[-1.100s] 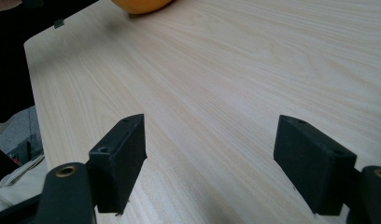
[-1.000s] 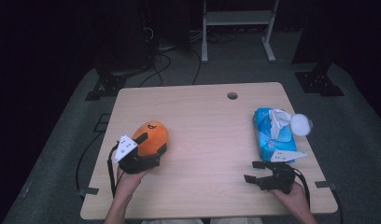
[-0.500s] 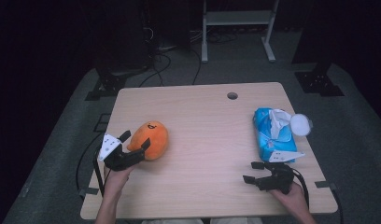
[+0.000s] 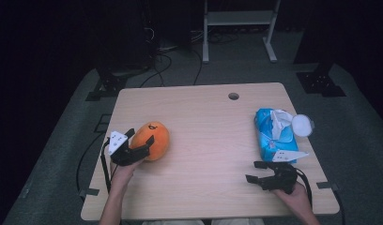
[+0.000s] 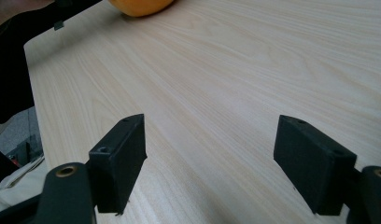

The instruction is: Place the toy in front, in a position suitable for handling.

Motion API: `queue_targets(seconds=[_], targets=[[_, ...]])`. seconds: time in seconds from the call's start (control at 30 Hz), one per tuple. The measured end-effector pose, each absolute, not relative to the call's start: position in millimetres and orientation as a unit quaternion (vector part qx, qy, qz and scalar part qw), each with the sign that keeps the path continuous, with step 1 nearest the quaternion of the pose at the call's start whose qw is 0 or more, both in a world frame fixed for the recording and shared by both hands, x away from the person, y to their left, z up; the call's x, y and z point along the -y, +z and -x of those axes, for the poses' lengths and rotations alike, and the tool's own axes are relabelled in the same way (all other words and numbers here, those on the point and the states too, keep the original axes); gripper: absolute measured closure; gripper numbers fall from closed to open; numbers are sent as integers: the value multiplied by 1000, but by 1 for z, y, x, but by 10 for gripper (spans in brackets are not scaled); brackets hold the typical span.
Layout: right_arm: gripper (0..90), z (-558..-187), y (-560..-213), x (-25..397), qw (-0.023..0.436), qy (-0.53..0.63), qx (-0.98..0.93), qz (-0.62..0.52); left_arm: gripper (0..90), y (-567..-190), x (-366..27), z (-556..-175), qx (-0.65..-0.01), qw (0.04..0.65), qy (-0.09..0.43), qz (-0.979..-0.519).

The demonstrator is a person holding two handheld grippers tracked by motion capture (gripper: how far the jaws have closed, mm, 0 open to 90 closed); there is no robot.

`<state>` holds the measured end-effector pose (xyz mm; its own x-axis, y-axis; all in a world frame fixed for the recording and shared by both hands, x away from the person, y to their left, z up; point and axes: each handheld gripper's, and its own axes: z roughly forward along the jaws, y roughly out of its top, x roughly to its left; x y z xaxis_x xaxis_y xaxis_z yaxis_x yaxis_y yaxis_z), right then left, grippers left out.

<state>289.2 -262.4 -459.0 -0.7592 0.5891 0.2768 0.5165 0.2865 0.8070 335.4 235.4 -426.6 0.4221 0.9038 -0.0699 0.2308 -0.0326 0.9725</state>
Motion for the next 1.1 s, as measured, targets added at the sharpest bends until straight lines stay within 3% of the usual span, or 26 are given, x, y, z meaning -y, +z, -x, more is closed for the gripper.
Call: queue_targets(seconds=[0.37,0.67,0.87,1.1], targets=[[241,-290,-460,259,32,485,-805,-340,150,-452,-232,-347,-452,489,311,-678],[242,-288,-460,257,31,486,-806,-337,387,-451,-232,-344,-455,467,315,-690],[242,-288,-459,259,30,489,-804,-337,470,-446,-232,-342,-458,474,310,-686],[242,-289,-459,260,29,491,-802,-339,503,-438,-236,-338,-462,494,298,-674]])
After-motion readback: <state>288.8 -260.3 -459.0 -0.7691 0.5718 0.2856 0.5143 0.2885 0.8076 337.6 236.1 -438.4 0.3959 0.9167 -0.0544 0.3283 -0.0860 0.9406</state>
